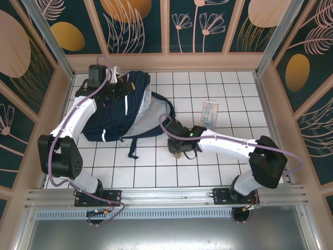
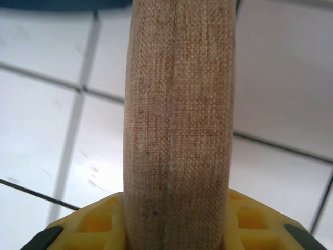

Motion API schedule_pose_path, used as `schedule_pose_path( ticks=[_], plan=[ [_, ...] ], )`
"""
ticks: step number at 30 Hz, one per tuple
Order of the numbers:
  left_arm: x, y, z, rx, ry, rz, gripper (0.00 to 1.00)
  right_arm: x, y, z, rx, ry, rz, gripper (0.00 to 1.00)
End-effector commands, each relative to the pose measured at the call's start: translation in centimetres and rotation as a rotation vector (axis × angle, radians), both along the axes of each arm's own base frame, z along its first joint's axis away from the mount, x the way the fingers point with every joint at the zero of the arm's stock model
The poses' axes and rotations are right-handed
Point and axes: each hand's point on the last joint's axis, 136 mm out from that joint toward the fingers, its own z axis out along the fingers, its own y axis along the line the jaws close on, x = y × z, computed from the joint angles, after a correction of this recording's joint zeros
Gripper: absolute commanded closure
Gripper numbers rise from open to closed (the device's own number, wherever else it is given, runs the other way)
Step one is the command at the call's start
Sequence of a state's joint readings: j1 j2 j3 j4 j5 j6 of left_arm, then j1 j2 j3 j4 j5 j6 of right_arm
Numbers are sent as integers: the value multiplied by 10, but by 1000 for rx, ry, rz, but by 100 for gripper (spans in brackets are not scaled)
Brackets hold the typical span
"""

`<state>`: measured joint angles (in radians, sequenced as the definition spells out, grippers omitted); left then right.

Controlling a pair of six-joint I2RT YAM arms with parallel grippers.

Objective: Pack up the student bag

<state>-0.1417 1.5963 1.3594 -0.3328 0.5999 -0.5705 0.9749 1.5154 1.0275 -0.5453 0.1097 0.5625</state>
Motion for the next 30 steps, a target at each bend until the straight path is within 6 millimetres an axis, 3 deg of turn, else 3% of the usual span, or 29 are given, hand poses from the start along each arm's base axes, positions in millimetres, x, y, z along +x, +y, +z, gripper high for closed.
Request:
schedule_pose_path(
  ticks=[1,5,8,15,19,23,27,30],
  plan=[
    [0,-6,29,-51,-96,-42,100,42,41,40,217,-46,-21,74],
    [-2,-6,29,-54,-92,-40,100,92,70,65,408,-30,-84,73],
    [-3,-5,29,-55,-93,-36,100,127,87,71,508,-5,-150,72],
    [-4,-5,27,-60,-88,-34,100,181,107,37,614,108,-337,67],
    [-6,-5,28,-55,-89,-35,100,189,120,19,666,168,-368,65],
    [-6,-5,26,-50,-84,-38,100,191,124,4,648,199,-372,44],
    [-5,-5,24,-49,-82,-40,100,188,107,-1,549,177,-405,25],
    [-4,-5,23,-51,-81,-39,100,186,91,-1,458,150,-427,19]
  ],
)
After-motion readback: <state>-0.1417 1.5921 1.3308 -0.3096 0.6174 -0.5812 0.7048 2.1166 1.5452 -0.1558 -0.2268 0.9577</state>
